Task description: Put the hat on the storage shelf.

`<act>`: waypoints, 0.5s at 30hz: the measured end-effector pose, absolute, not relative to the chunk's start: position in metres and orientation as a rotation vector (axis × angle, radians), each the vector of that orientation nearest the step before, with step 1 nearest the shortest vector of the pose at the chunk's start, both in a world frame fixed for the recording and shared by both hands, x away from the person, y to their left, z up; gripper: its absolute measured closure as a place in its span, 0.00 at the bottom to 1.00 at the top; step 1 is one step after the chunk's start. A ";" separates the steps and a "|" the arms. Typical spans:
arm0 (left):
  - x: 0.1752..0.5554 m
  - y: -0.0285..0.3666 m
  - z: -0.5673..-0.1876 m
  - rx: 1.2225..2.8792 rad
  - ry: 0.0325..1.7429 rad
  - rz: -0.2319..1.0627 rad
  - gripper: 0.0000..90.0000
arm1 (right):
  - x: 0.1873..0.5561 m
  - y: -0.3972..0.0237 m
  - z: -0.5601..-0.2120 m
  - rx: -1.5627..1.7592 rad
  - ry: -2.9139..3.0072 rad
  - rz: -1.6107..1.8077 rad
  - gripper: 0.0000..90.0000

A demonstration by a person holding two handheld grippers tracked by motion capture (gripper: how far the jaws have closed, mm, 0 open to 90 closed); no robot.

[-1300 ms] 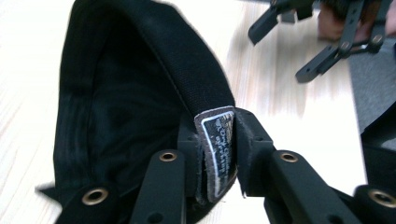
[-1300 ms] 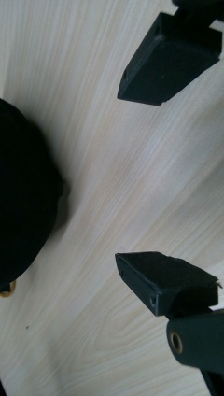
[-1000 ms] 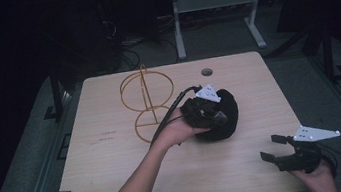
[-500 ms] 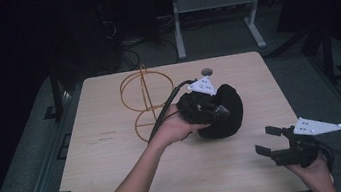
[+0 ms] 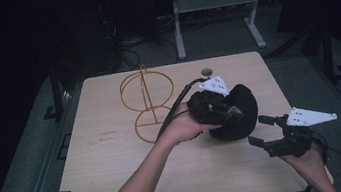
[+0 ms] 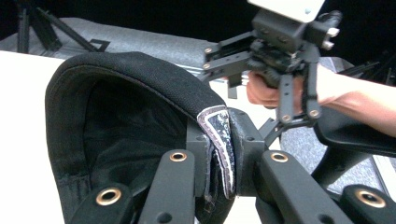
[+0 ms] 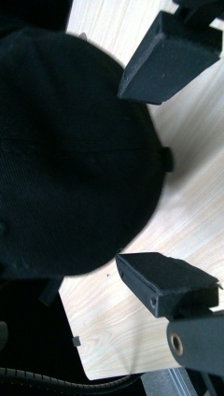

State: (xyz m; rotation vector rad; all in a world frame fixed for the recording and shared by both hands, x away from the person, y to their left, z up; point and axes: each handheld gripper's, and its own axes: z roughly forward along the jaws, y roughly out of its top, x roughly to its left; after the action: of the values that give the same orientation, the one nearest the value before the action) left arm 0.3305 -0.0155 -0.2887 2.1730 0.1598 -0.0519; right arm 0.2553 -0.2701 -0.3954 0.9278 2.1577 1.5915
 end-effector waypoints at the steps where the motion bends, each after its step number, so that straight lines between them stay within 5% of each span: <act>1: 0.330 -0.017 -0.288 2.177 0.153 -0.050 0.89 | 0.255 -0.270 -0.395 0.928 2.158 1.592 0.19; 7: 0.323 -0.030 -0.286 2.192 0.092 -0.081 0.90 | 0.255 -0.270 -0.397 0.892 2.154 1.598 0.29; 15: 0.318 -0.040 -0.283 2.195 0.039 -0.118 0.91 | 0.251 -0.276 -0.401 0.821 2.129 1.676 0.64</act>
State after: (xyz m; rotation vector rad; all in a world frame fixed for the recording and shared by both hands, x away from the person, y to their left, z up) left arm 0.3179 -0.0396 -0.2831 2.1949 0.0386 -0.1184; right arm 0.2512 -0.2762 -0.4015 0.8206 2.1293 1.6757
